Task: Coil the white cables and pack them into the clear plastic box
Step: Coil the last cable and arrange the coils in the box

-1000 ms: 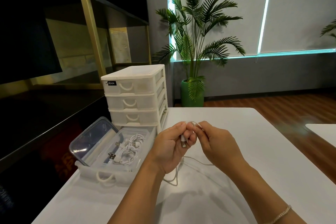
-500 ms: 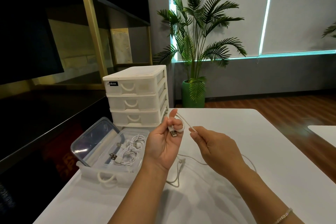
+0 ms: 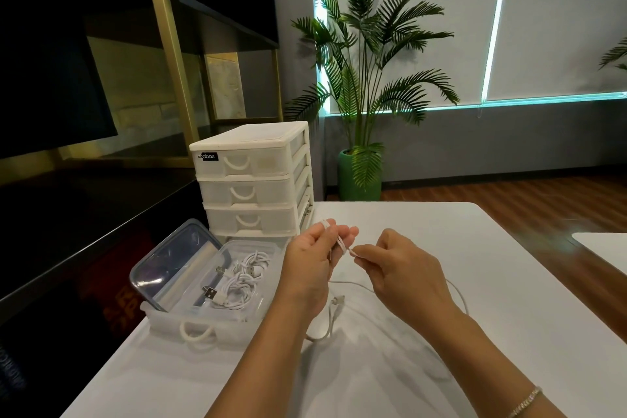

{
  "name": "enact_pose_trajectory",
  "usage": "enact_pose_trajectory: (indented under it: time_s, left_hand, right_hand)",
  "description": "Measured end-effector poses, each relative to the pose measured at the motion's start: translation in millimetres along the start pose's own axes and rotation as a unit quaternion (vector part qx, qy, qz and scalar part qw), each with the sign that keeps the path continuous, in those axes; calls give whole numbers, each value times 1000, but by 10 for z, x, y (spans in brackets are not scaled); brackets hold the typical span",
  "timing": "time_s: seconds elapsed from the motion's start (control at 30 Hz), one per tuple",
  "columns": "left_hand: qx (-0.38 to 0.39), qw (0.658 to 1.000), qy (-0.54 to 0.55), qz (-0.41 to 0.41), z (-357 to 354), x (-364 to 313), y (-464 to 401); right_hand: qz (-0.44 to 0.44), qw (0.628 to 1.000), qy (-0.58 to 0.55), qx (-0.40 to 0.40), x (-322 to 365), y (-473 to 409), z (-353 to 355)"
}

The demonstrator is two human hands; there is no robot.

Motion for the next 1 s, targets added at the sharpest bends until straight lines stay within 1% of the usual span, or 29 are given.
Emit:
enact_pose_trajectory:
  time_s: [0.13, 0.27, 0.4, 0.47, 0.53, 0.6, 0.73, 0.8, 0.87, 1.0]
  left_hand:
    - [-2, 988, -146, -54, -13, -3, 23]
    - [-7, 956, -272, -110, -14, -39, 50]
    - [-3, 896, -405, -181, -72, -64, 51]
    - [10, 863, -454, -220, -123, -64, 69]
    - [22, 836, -488, -248, -156, -50, 82]
    - [40, 817, -520, -246, -180, -10, 70]
    - [85, 781, -582, -213, -221, 88, 37]
    - [86, 753, -618, -208, -207, 112, 16]
    - [90, 733, -644, -197, -188, 139, -1]
    - [109, 726, -646, -208, -200, 161, 0]
  right_hand:
    - [-3, 1000, -15, -10, 16, -2, 1]
    - [-8, 999, -48, -23, -7, 9, -18]
    - [-15, 999, -38, -23, -23, 7, -3]
    - [-22, 999, -33, -5, -27, -10, -18]
    - [-18, 999, -25, -13, -24, -11, -23]
    - [-27, 999, -20, -31, -35, -14, -17]
    - [-31, 998, -4, -48, -80, 5, -34]
    - [-31, 998, -9, -47, -109, 17, -48]
    - [-26, 998, -19, -48, -132, 21, -58]
    - [-14, 999, -15, -45, -136, 14, -66]
Point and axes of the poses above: each hand's wrist, its own y-axis away from the middle knuckle, its own z-axis out of the back of the hand, x = y × z, the point moved 6 cm from there along -y, towards the middle knuckle, and after that the axes turned 2 degrees about z, right-handed, at the moved point
